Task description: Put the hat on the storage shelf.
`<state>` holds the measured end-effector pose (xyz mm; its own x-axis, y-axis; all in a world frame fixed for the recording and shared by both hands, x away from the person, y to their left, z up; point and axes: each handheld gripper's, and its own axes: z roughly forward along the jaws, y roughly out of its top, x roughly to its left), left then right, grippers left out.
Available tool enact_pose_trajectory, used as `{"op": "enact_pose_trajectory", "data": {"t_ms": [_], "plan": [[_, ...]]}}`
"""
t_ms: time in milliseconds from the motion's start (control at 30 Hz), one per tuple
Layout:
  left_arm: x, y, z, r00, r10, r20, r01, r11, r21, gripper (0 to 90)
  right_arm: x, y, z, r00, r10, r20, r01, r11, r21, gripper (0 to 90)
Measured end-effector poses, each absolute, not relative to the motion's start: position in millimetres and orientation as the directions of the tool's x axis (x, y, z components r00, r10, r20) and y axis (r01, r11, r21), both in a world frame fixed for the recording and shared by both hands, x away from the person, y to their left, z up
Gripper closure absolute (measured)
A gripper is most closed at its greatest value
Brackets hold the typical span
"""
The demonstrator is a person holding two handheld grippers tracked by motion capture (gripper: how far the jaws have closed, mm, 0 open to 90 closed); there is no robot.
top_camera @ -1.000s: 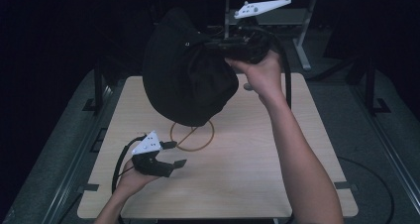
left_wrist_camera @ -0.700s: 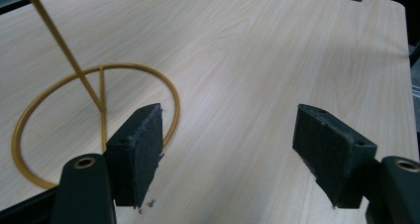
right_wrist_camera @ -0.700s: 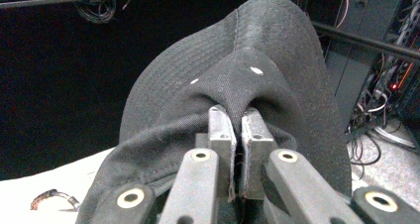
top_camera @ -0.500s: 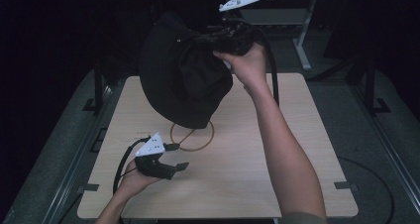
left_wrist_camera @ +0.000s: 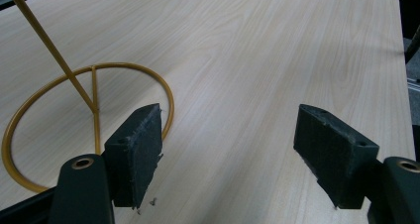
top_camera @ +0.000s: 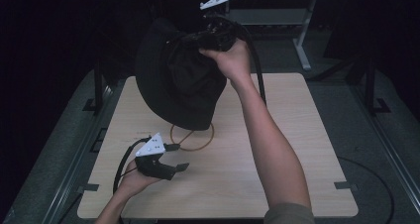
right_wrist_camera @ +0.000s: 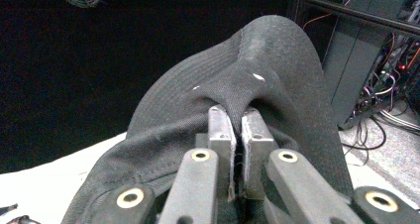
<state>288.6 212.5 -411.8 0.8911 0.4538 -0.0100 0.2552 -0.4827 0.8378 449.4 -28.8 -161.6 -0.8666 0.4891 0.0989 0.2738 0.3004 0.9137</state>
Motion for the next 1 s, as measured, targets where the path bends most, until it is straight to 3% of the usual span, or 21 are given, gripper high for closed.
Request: {"op": "enact_pose_trajectory", "data": {"t_ms": [667, 733, 800, 1000], "plan": [[290, 214, -413, 0.892, 0.452, -0.015, 0.261, -0.488, 0.833, 26.6, 477, 7, -179, -0.852, 0.511, 0.112, 0.33, 0.359, 0.873, 84.6], [291, 214, -413, 0.893, 0.45, -0.016, 0.262, -0.491, 0.831, 26.6, 479, 11, -181, -0.846, 0.524, 0.098, 0.33, 0.37, 0.869, 80.7], [290, 213, -413, 0.893, 0.45, -0.021, 0.264, -0.487, 0.832, 26.6, 480, 13, -182, -0.839, 0.536, 0.096, 0.33, 0.359, 0.873, 68.2], [288, 210, -415, 0.913, 0.408, -0.011, 0.243, -0.521, 0.818, 29.2, 477, 9, -183, -0.838, 0.536, 0.099, 0.344, 0.379, 0.859, 59.8]]}}
